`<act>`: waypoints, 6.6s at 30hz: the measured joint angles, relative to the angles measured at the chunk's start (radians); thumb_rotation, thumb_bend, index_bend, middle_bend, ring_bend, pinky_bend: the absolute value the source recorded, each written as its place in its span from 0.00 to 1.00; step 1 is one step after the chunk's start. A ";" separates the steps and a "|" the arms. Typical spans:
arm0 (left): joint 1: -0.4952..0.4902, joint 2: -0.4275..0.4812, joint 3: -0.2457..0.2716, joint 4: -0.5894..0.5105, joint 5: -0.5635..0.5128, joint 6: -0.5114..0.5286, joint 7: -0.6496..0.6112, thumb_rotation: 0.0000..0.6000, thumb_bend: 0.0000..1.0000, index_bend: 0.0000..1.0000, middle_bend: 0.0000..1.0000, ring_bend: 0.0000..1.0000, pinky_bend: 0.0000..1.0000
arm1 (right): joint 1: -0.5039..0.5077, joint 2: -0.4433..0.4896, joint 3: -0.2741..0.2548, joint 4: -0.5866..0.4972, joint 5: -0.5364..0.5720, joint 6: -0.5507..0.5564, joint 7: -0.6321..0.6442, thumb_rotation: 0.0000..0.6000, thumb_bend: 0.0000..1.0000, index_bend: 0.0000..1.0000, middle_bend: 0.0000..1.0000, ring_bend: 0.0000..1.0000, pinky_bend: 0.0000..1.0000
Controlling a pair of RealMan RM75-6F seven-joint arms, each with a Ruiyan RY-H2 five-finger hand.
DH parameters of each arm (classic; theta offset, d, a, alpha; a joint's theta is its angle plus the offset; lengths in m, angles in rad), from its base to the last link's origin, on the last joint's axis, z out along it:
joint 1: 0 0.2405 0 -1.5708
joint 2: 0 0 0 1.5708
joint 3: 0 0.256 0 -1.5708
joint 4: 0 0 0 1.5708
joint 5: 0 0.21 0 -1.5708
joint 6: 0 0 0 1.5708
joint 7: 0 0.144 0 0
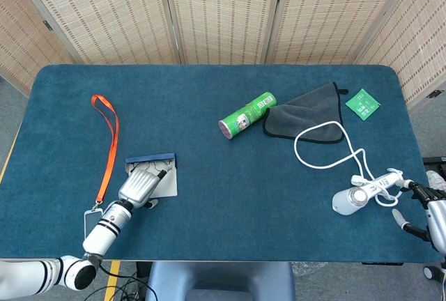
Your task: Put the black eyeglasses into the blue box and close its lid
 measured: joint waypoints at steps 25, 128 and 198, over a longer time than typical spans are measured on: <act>0.083 0.033 -0.011 0.017 0.045 0.000 -0.023 1.00 0.25 0.12 0.94 0.98 1.00 | 0.007 -0.001 0.001 -0.008 0.000 -0.007 -0.014 1.00 0.28 0.29 0.40 0.48 0.43; 0.151 0.208 -0.154 -0.106 0.036 -0.070 -0.230 1.00 0.53 0.67 0.96 0.98 1.00 | 0.001 0.003 0.002 -0.010 -0.021 0.026 -0.005 1.00 0.29 0.29 0.40 0.50 0.43; -0.014 0.121 -0.082 -0.052 -0.185 -0.073 -0.078 1.00 0.23 0.08 0.42 0.44 0.72 | 0.003 0.003 0.009 -0.005 -0.011 0.019 -0.009 1.00 0.29 0.29 0.40 0.51 0.45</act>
